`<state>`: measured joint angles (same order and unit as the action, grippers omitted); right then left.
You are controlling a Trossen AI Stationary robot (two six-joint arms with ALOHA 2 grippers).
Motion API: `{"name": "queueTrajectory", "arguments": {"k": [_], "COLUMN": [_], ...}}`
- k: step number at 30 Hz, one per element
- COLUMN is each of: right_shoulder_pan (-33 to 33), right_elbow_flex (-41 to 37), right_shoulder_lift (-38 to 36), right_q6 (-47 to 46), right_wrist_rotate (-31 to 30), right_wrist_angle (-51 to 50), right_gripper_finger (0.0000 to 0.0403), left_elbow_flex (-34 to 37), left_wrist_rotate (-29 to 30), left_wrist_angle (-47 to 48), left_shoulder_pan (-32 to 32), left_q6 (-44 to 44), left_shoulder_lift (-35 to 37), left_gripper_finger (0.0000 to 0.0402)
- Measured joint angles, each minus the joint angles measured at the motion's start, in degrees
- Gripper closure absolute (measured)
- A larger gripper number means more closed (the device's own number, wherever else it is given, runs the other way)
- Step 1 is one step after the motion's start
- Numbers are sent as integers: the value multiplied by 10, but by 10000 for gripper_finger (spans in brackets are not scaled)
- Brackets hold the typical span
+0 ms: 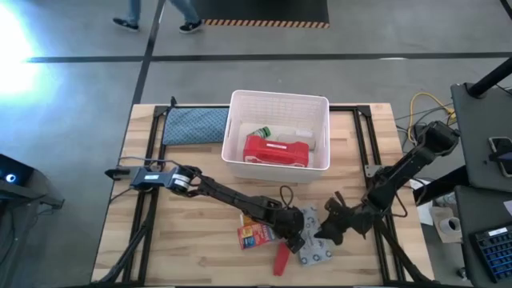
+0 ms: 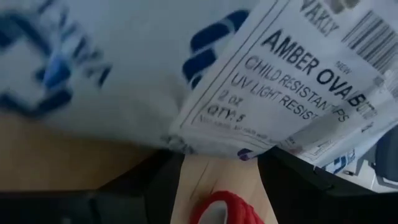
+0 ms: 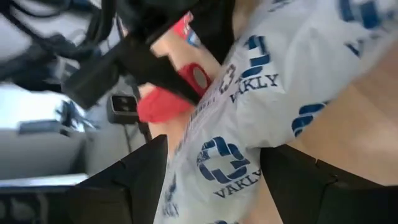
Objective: Pick & place medical supplies in basket/bin
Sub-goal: Put the mailer bag into the white bin
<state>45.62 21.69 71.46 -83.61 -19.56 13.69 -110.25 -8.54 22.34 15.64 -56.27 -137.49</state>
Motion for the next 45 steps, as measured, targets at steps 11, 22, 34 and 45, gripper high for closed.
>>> {"name": "queueTrajectory", "arguments": {"k": [11, 22, 34, 45], "right_shoulder_pan": [-7, -41, -41, -39], "right_elbow_flex": [77, 120, 134, 135], "right_shoulder_lift": [10, 98, 106, 19], "right_q6": [-55, 1, 31, 86], "right_wrist_rotate": [-16, 25, 39, 29], "right_wrist_angle": [-189, -116, -155, -162], "right_gripper_finger": [165, 167, 273, 286], "left_elbow_flex": [5, 7, 8, 9], "left_wrist_rotate": [4, 5, 10, 161], "left_wrist_angle": [-3, 6, 14, 200], "left_shoulder_pan": [-3, -4, -3, 48], "left_q6": [4, 35, 48, 64], "left_shoulder_lift": [0, -1, 7, 130], "left_gripper_finger": [206, 206, 206, 249]}}
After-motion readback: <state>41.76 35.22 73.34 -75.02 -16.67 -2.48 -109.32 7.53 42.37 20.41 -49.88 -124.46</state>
